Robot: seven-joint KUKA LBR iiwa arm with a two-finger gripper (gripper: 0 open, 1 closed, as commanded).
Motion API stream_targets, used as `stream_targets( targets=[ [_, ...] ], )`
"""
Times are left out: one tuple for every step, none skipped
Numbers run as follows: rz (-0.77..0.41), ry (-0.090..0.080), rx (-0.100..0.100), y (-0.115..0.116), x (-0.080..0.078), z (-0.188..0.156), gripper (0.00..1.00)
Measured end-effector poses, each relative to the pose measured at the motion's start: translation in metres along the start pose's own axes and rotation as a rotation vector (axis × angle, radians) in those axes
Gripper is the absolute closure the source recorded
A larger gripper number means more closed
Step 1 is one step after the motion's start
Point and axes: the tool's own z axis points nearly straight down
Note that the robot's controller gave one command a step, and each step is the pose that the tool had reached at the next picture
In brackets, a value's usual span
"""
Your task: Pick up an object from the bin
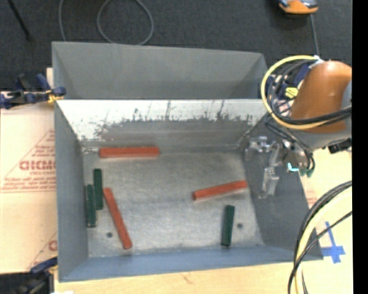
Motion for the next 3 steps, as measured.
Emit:
stream_targets(
  targets=[
    [-0.251,-0.003,0.0,0.026,0.033,0.078,0.0],
    [-0.253,-0.006,0.002,0.026,0.032,0.077,1.0],
    [-0.278,-0.01,0.002,0.037,0.004,-0.052,1.0]
  ],
)
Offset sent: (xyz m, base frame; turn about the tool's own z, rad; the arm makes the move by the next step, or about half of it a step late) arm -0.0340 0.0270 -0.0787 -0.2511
